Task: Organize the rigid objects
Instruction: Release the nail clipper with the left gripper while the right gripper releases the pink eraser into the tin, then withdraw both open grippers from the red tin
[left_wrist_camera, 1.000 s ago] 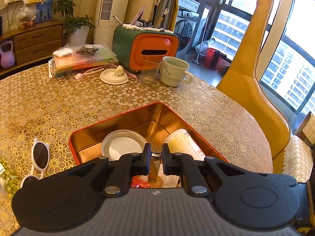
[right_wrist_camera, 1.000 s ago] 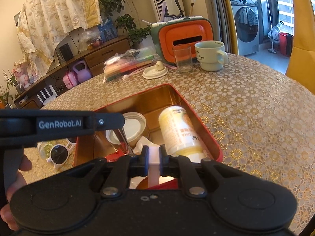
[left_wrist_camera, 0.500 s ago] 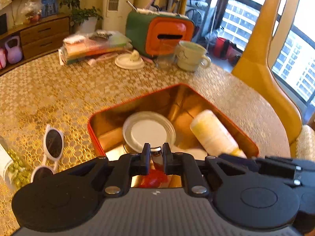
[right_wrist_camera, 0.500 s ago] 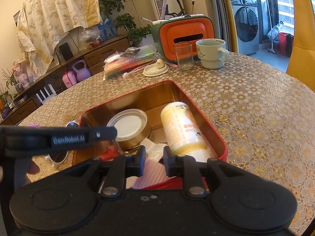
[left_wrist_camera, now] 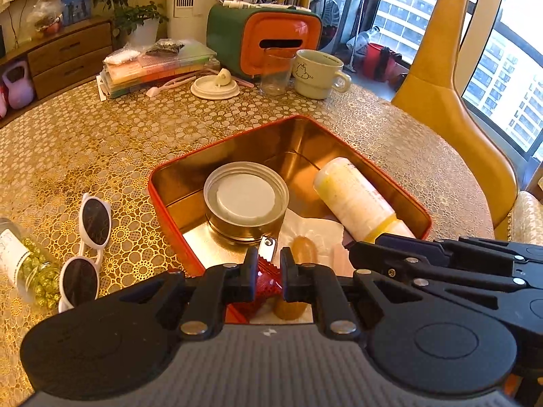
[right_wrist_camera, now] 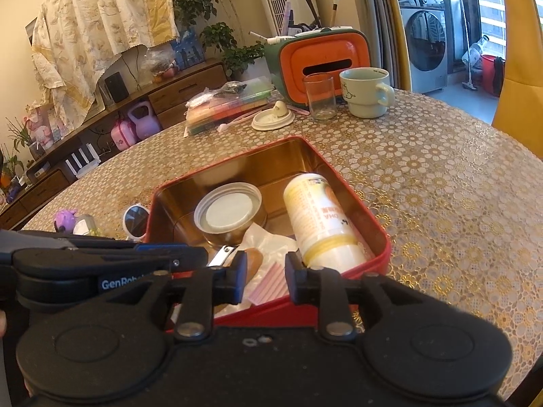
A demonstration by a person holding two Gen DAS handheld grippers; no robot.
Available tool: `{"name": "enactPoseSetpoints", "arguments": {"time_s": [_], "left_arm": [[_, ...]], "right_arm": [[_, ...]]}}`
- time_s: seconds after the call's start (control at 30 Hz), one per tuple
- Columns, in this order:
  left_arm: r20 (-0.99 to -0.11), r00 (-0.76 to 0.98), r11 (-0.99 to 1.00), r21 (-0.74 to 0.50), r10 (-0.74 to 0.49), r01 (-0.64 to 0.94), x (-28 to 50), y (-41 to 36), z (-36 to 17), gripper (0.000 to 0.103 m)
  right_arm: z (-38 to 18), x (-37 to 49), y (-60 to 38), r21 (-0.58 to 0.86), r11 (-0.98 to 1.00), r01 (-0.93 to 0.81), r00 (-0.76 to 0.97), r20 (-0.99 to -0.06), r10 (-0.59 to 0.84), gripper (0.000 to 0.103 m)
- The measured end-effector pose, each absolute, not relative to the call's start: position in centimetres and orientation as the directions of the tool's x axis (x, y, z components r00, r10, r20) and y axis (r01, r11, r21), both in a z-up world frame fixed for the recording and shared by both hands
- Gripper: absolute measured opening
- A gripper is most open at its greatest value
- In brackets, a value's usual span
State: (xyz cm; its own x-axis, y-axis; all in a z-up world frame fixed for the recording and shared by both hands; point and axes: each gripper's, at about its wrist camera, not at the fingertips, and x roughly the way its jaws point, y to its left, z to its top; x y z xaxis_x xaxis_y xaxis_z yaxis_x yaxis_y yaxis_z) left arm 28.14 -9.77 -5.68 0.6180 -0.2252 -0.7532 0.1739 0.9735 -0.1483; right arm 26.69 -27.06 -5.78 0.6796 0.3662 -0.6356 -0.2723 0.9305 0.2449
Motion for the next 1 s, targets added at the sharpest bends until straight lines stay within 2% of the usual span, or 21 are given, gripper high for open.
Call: {"name": "enactPoseSetpoints", "arguments": {"time_s": [0.8,1.0], "left_arm": [[-0.704,0.671,0.972,-0.151,-0.233,0.179,23.3,-8.4,-2.2,0.013],[-0.688,0.687,0.972,-0.153,-0.233,0.177,21.5,-7.6,-1.6,0.013]], "right_arm": [[-2.7,22.7,-26.5,0.234,0.923,-0.306,0.691,-0.612,0.385,0.031],[-1.9,20.9,-26.3,0.238,0.911,-0.338,0.692,-0.593,0.412,0.042]]}}
